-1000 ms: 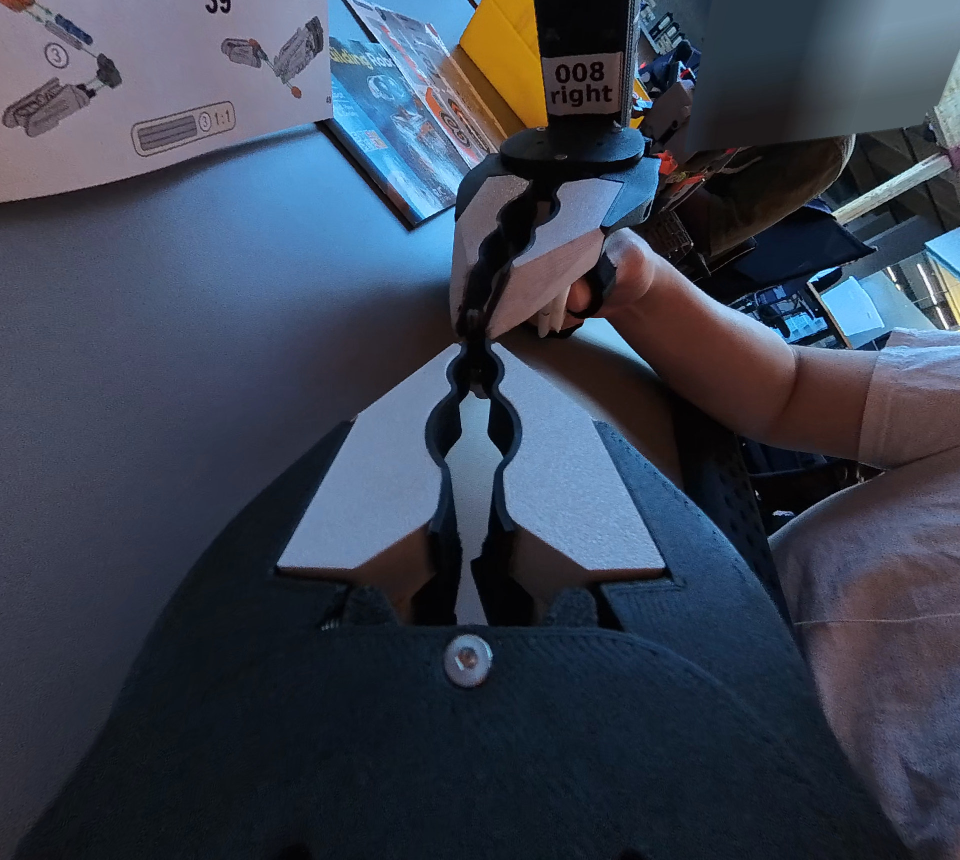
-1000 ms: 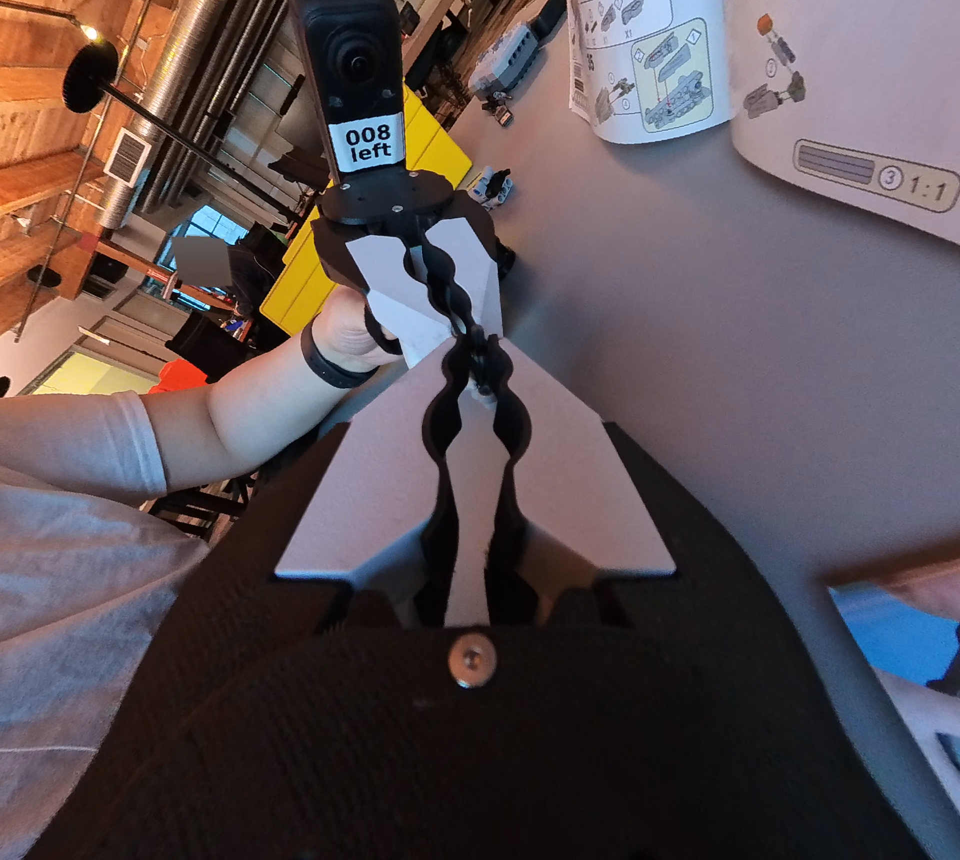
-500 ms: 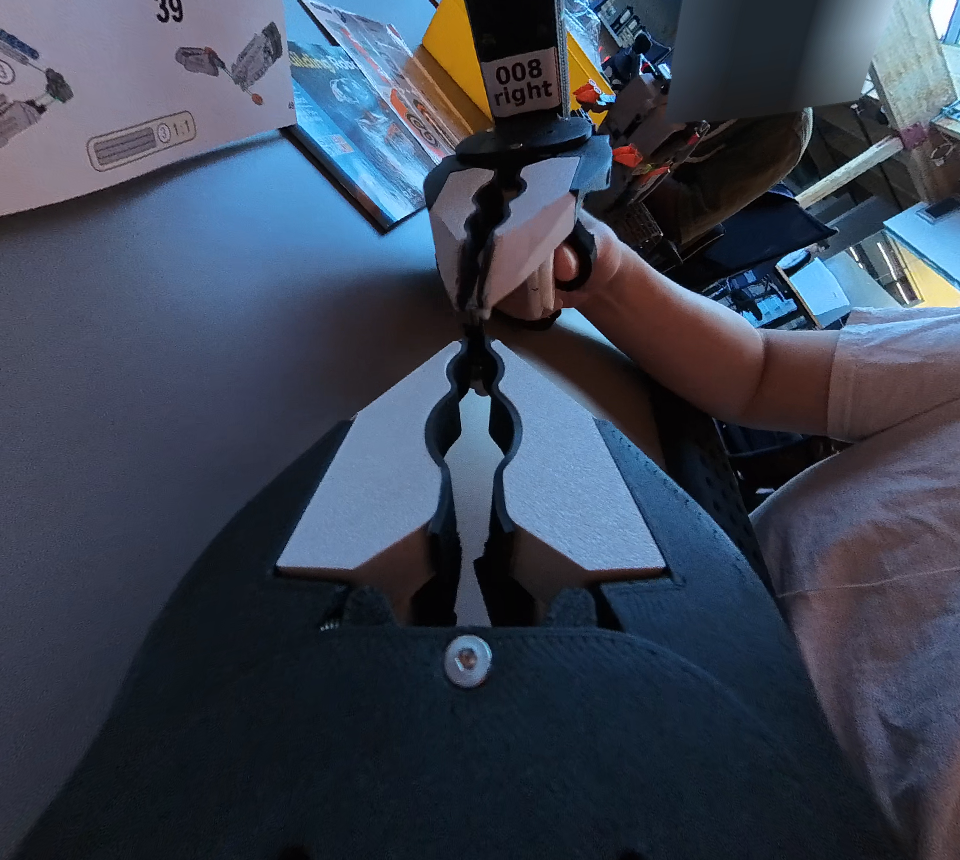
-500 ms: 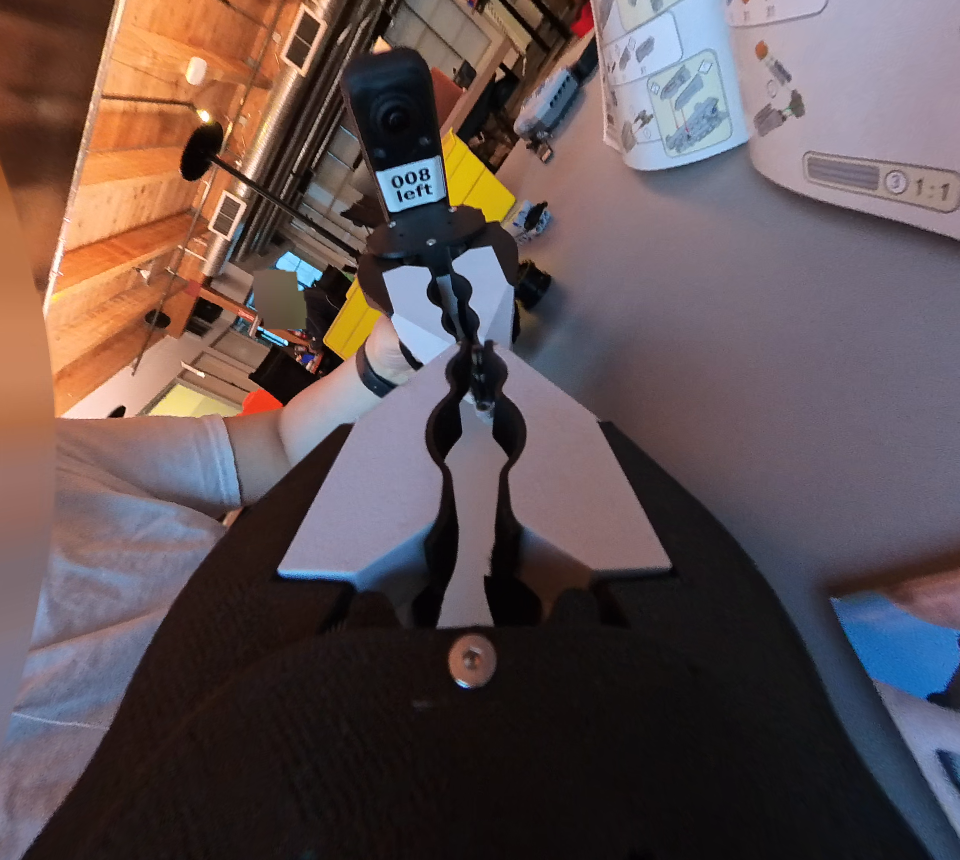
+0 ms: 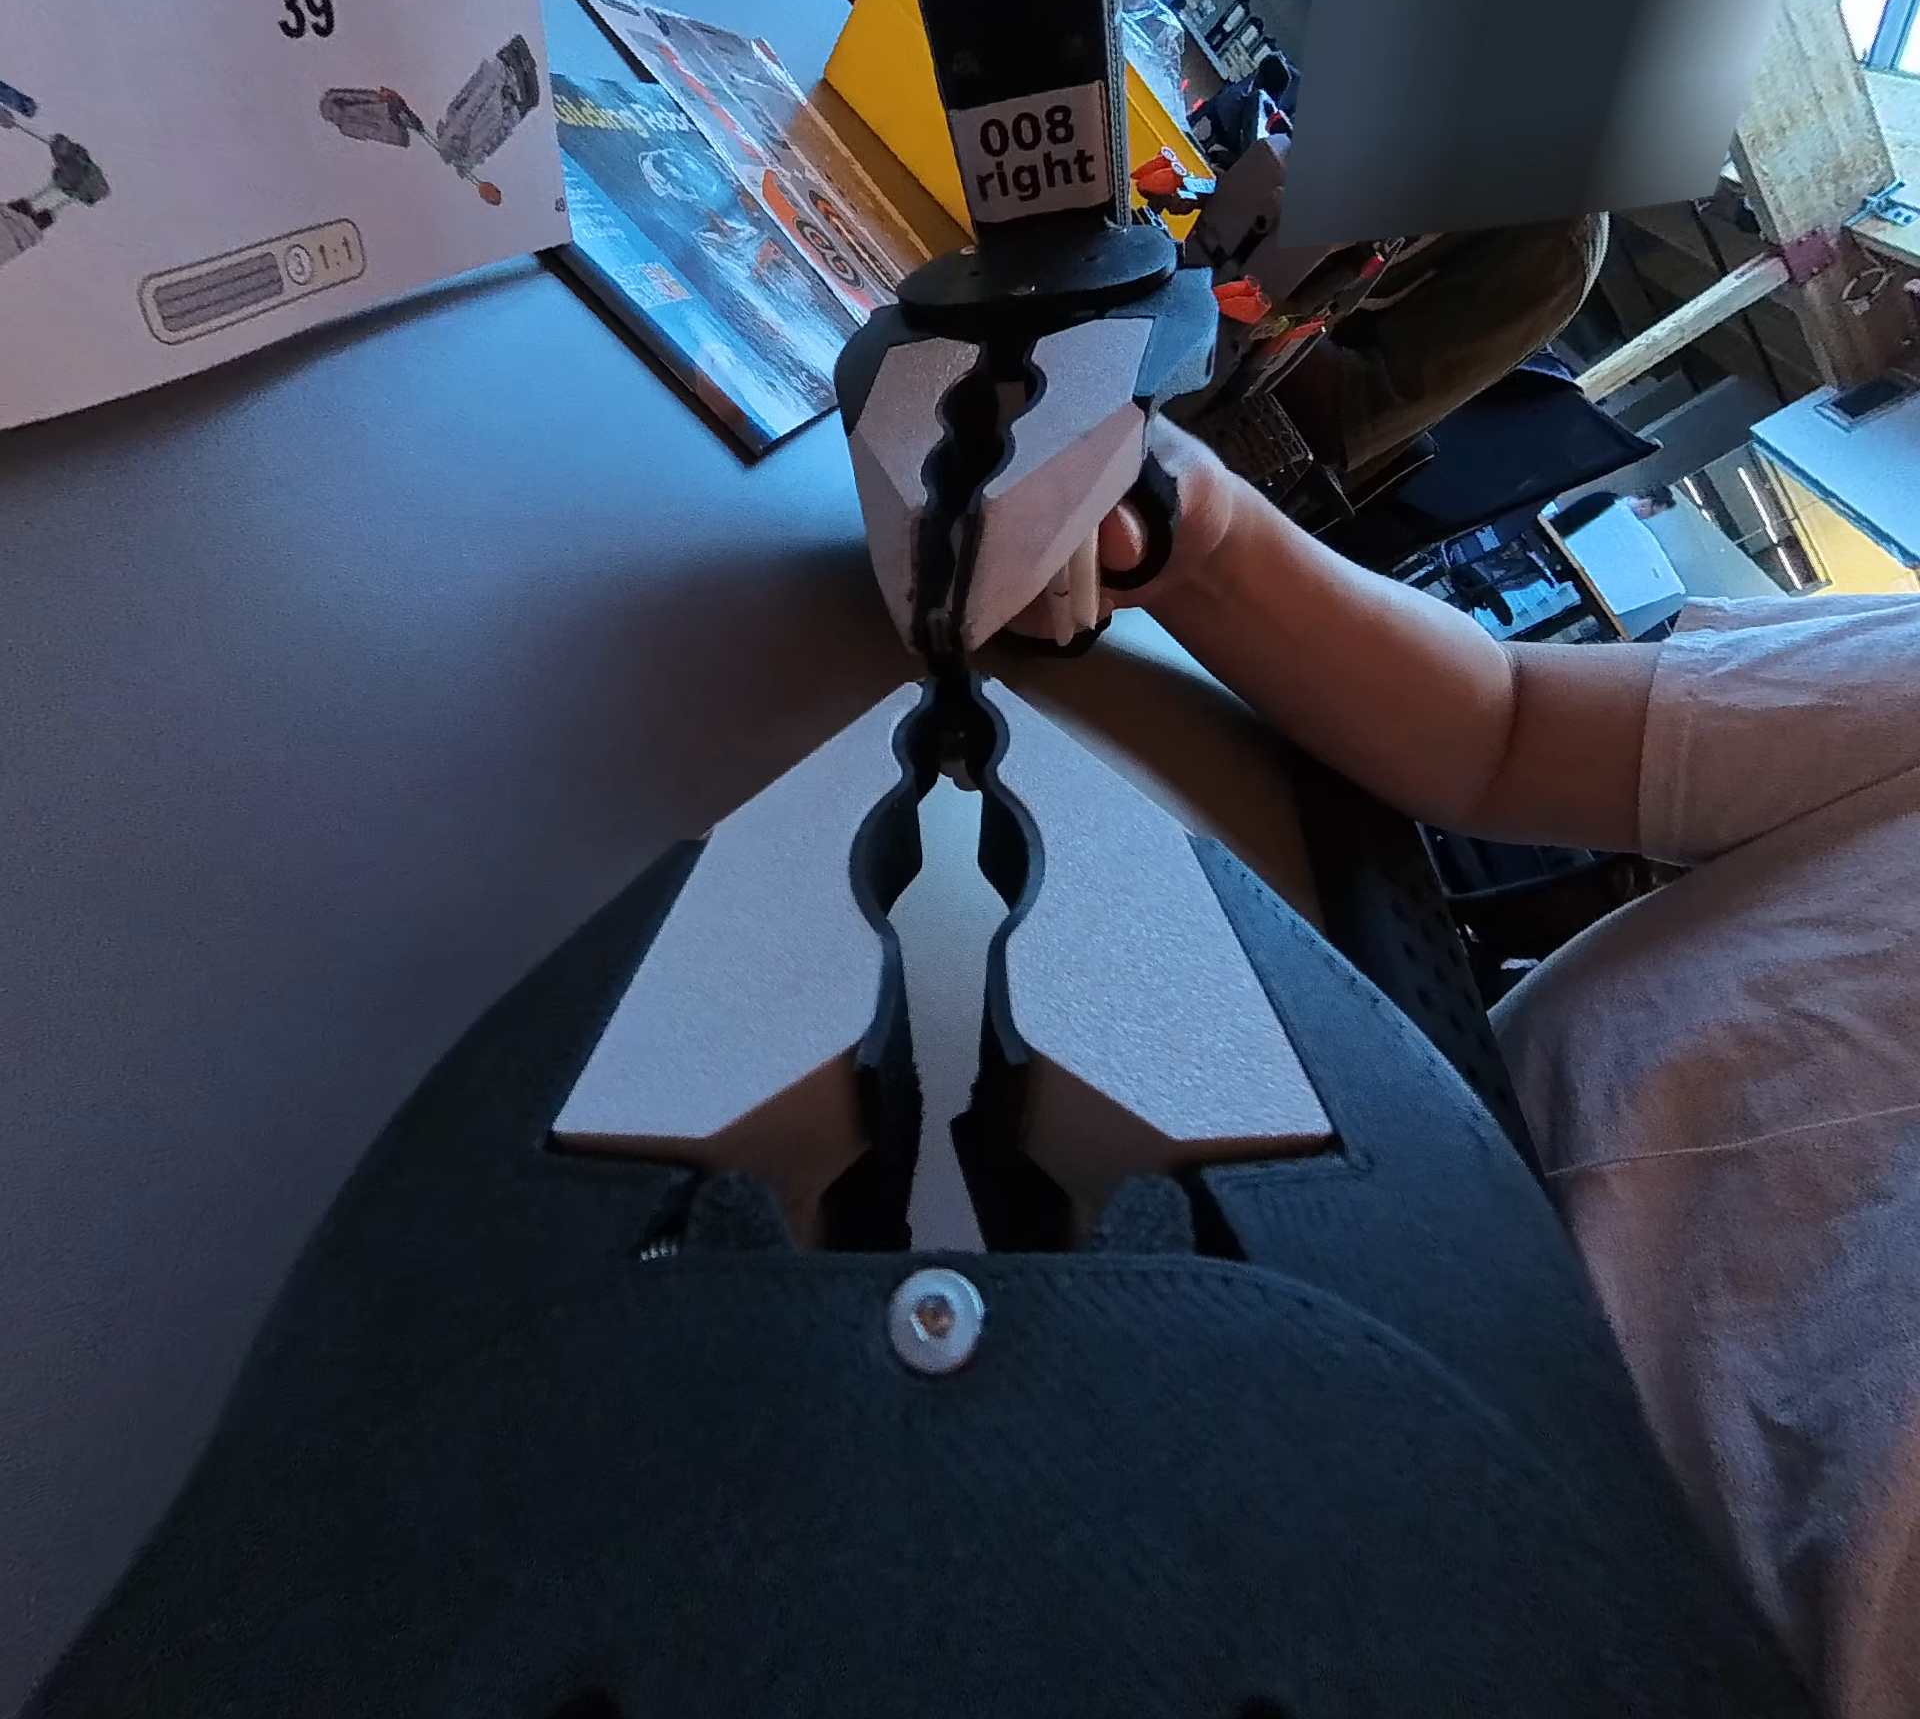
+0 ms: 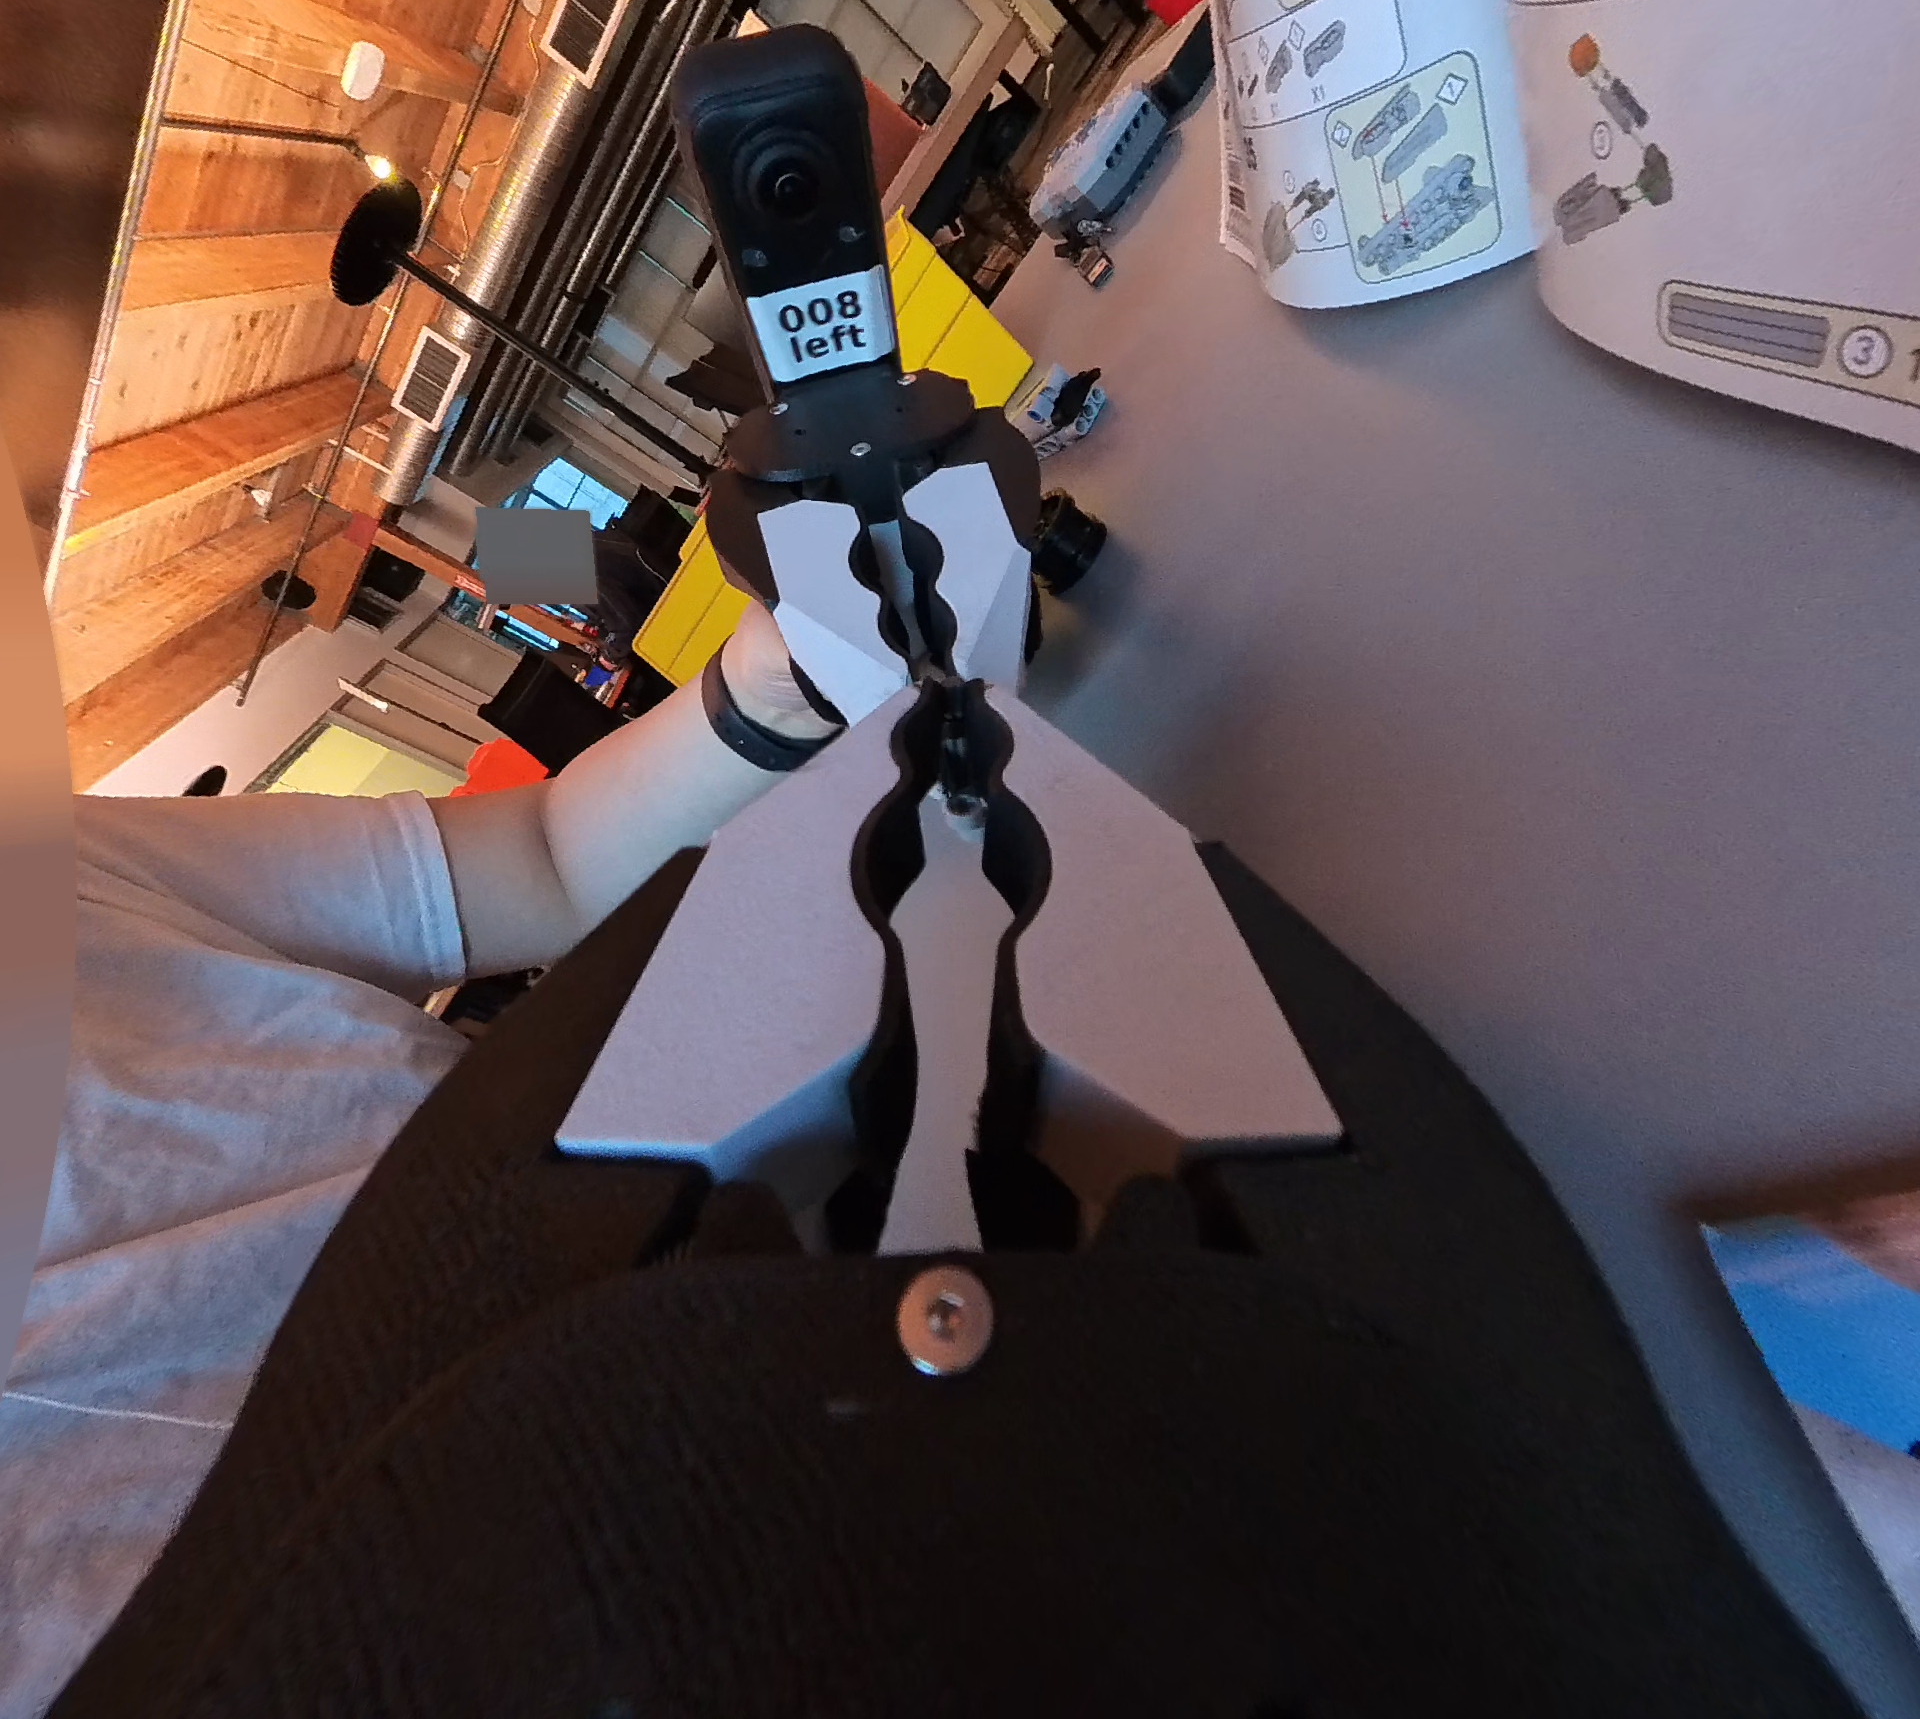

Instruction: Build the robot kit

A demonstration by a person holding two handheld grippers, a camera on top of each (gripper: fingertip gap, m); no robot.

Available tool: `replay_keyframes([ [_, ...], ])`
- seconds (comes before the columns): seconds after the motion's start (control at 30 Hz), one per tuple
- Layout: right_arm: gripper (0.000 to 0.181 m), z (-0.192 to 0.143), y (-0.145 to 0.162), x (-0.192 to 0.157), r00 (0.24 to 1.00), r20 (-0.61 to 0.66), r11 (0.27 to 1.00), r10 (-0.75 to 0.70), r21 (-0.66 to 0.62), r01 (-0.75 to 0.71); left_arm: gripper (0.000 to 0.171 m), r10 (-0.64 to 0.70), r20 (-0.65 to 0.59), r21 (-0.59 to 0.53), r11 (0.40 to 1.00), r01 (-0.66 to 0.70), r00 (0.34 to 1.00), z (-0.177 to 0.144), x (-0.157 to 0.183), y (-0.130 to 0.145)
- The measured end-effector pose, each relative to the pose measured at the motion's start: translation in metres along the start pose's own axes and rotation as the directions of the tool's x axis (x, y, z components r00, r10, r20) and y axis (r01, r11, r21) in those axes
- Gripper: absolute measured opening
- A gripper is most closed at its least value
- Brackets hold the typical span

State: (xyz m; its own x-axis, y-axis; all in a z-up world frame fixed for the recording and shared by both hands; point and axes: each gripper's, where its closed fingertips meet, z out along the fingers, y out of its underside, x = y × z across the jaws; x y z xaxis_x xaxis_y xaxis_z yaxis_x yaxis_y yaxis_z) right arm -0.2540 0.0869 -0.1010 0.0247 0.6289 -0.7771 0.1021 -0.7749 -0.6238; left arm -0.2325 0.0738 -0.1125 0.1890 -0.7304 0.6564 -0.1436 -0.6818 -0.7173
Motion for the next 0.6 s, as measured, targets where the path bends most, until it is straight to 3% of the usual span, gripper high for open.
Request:
replay_keyframes([
  [0.13,0.003,0.001,0.002,-0.007,0.999,0.027,0.999,-0.039,-0.013,0.039,0.003,-0.005,-0.058,-0.004,1.0,0.005,0.998,-0.002,0.007,0.001],
  [0.2,0.003,0.001,0.002,-0.007,0.999,0.025,0.999,-0.048,-0.013,0.048,0.025,-0.031,-0.068,0.03,0.999,0.034,0.997,-0.004,0.006,-0.005],
  [0.33,0.003,-0.001,-0.001,-0.006,0.999,0.014,0.999,-0.048,0.008,0.048,0.011,-0.034,-0.075,0.096,0.995,0.041,0.997,-0.009,0.005,-0.014],
  [0.6,0.003,-0.003,-0.008,-0.004,1.0,0.015,0.998,-0.016,0.057,0.015,0.01,-0.019,-0.044,0.142,0.99,0.025,0.999,-0.008,0.003,-0.021],
])
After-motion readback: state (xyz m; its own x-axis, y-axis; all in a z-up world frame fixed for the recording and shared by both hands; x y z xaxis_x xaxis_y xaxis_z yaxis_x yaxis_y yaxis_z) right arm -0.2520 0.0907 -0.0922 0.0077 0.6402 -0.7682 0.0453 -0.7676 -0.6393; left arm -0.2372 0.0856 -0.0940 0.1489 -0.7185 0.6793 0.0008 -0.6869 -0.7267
